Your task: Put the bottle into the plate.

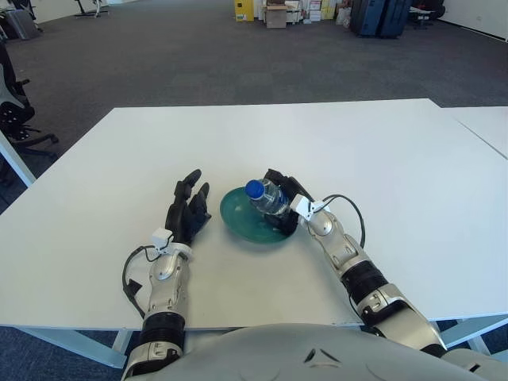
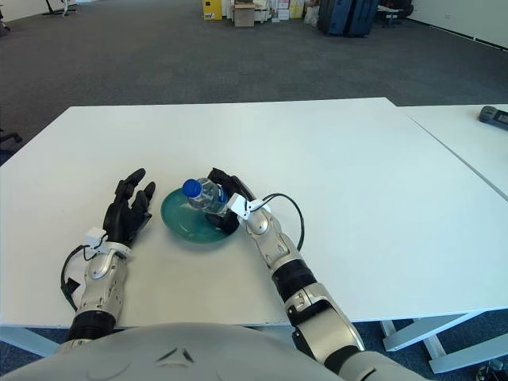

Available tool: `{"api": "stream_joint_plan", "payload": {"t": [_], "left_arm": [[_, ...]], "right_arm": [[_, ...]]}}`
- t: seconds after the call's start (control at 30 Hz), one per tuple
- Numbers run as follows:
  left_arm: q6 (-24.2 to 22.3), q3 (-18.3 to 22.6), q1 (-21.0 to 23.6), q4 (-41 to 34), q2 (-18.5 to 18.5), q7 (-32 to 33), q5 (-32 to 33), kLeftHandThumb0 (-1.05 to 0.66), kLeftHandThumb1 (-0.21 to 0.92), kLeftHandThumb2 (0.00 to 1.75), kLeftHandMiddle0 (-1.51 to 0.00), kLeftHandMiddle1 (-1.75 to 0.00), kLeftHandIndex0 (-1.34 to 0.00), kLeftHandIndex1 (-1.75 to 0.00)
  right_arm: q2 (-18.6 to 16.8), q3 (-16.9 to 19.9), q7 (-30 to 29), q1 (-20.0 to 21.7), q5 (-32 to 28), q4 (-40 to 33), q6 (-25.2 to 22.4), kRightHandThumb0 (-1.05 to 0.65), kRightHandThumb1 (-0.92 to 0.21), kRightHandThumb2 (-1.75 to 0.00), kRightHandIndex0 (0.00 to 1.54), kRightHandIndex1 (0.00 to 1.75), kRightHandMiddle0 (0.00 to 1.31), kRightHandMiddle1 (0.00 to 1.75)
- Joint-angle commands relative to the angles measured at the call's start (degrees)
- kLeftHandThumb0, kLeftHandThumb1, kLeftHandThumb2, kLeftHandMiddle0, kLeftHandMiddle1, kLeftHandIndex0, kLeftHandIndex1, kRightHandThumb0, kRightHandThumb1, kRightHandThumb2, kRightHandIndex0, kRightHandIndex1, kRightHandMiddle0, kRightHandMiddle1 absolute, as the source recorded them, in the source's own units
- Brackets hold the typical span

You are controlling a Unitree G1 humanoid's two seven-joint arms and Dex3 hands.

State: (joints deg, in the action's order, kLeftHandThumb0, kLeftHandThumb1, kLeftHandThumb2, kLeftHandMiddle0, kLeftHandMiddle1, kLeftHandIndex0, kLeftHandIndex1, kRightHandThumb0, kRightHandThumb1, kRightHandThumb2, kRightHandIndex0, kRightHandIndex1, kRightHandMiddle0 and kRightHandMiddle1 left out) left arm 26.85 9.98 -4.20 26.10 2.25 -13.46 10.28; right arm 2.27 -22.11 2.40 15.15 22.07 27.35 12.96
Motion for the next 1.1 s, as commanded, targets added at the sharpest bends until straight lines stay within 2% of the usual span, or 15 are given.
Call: {"api": "stream_joint_plan", "payload": {"t": [0.0, 0.1, 0.17, 0.27, 0.3, 0.33, 0.37, 0.4, 0.47, 0.53, 0.6, 0.67, 0.77, 0.87, 1.07], "left_arm": [[-0.65, -0.68, -3.76, 2.94, 2.36, 0.33, 0.87, -0.72, 0.92, 0.77, -0.42, -0.01, 0.0, -0.74], [-0.65, -0.75, -3.78, 2.9, 2.37, 0.3, 0.85, -0.72, 0.92, 0.77, -0.42, -0.01, 0.0, -0.74], [-0.61, -0.83, -3.78, 2.92, 2.39, 0.25, 0.82, -0.72, 0.92, 0.77, -0.42, 0.0, 0.0, -0.74], [-0.59, -0.9, -3.76, 2.94, 2.38, 0.15, 0.82, -0.72, 0.92, 0.77, -0.42, 0.0, 0.0, -0.74], [-0.61, -0.95, -3.78, 2.87, 2.38, 0.18, 0.78, -0.72, 0.92, 0.77, -0.42, 0.0, 0.0, -0.74], [-0.66, -1.0, -3.81, 2.79, 2.36, 0.27, 0.7, -0.72, 0.92, 0.77, -0.42, 0.0, 0.0, -0.75], [-0.69, -1.05, -3.84, 2.71, 2.37, 0.37, 0.63, -0.72, 0.92, 0.77, -0.42, -0.01, 0.0, -0.75], [-0.72, -1.09, -3.85, 2.66, 2.38, 0.44, 0.58, -0.72, 0.92, 0.78, -0.43, -0.01, 0.0, -0.76], [-0.88, -1.1, -3.88, 2.62, 2.32, 0.51, 0.61, -0.72, 0.92, 0.78, -0.43, -0.01, 0.0, -0.77], [-0.98, -1.14, -3.89, 2.64, 2.32, 0.58, 0.64, -0.73, 0.92, 0.78, -0.44, -0.01, 0.0, -0.78], [-1.36, -1.11, -3.9, 2.61, 2.36, 0.59, 0.86, -0.73, 0.92, 0.79, -0.44, -0.01, 0.0, -0.78], [-1.6, -1.06, -3.91, 2.56, 2.38, 0.56, 1.03, -0.73, 0.92, 0.79, -0.45, -0.02, 0.0, -0.8], [-1.59, -1.07, -3.88, 2.53, 2.53, 0.56, 1.17, -0.73, 0.92, 0.79, -0.47, -0.02, 0.0, -0.83], [-1.64, -1.1, -3.86, 2.5, 2.62, 0.44, 1.34, -0.73, 0.92, 0.78, -0.47, -0.02, 0.0, -0.84], [-2.03, -1.22, -3.9, 2.37, 2.72, 0.02, 1.66, -0.73, 0.92, 0.77, -0.47, -0.02, 0.0, -0.83]], "right_arm": [[1.77, 0.06, -0.01, 1.21, 1.09, -1.66, 1.57, 0.0, -0.09, -1.56, 0.8, 1.68, 0.56, 1.75], [2.58, -0.25, 1.36, 1.44, 1.38, -2.54, 1.27, 0.0, -0.11, -1.53, 0.78, 1.7, 0.55, 1.71], [3.44, -0.46, 2.78, 1.59, 1.61, -3.82, 0.78, -0.01, -0.25, -1.34, 0.68, 1.73, 0.51, 1.6], [4.4, -0.74, 4.29, 1.68, 2.04, -5.34, 0.41, -0.01, -0.43, -1.12, 0.55, 1.74, 0.42, 1.56], [4.81, -0.92, 4.85, 1.8, 2.24, -5.64, 0.46, -0.01, -0.53, -1.0, 0.47, 1.74, 0.37, 1.56], [5.61, -1.23, 6.07, 2.01, 2.46, -6.26, 0.5, -0.24, -0.58, -0.84, 0.35, 1.65, 0.25, 1.5], [6.18, -1.41, 6.95, 2.15, 2.56, -6.71, 0.52, -0.35, -0.62, -0.75, 0.29, 1.56, 0.2, 1.42], [6.54, -1.51, 7.57, 2.21, 2.62, -7.08, 0.47, -0.52, -0.7, -0.57, 0.2, 1.39, 0.14, 1.28], [7.37, -1.71, 8.97, 2.28, 2.7, -7.95, 0.27, -0.71, -0.82, -0.31, 0.11, 1.17, 0.07, 1.1], [7.94, -1.82, 9.84, 2.27, 2.72, -8.52, 0.16, -0.82, -0.87, -0.22, 0.09, 0.96, 0.03, 1.01], [8.79, -1.89, 10.87, 2.27, 2.71, -9.09, 0.41, -0.88, -0.9, -0.18, 0.07, 0.79, 0.02, 0.94], [9.25, -1.91, 11.56, 2.25, 2.64, -9.47, 0.5, -0.96, -0.91, -0.16, 0.1, 0.41, 0.01, 0.81], [10.25, -2.06, 13.15, 2.59, 2.36, -9.89, 1.12, -1.02, -0.92, -0.16, 0.09, 0.16, 0.0, 0.68], [10.86, -2.17, 14.18, 2.82, 2.27, -10.08, 1.53, -1.04, -0.92, -0.18, 0.06, 0.07, 0.0, 0.59], [12.37, -2.35, 16.89, 3.47, 1.87, -10.36, 2.53, -1.05, -0.92, -0.22, 0.01, 0.01, 0.0, 0.44]]}}
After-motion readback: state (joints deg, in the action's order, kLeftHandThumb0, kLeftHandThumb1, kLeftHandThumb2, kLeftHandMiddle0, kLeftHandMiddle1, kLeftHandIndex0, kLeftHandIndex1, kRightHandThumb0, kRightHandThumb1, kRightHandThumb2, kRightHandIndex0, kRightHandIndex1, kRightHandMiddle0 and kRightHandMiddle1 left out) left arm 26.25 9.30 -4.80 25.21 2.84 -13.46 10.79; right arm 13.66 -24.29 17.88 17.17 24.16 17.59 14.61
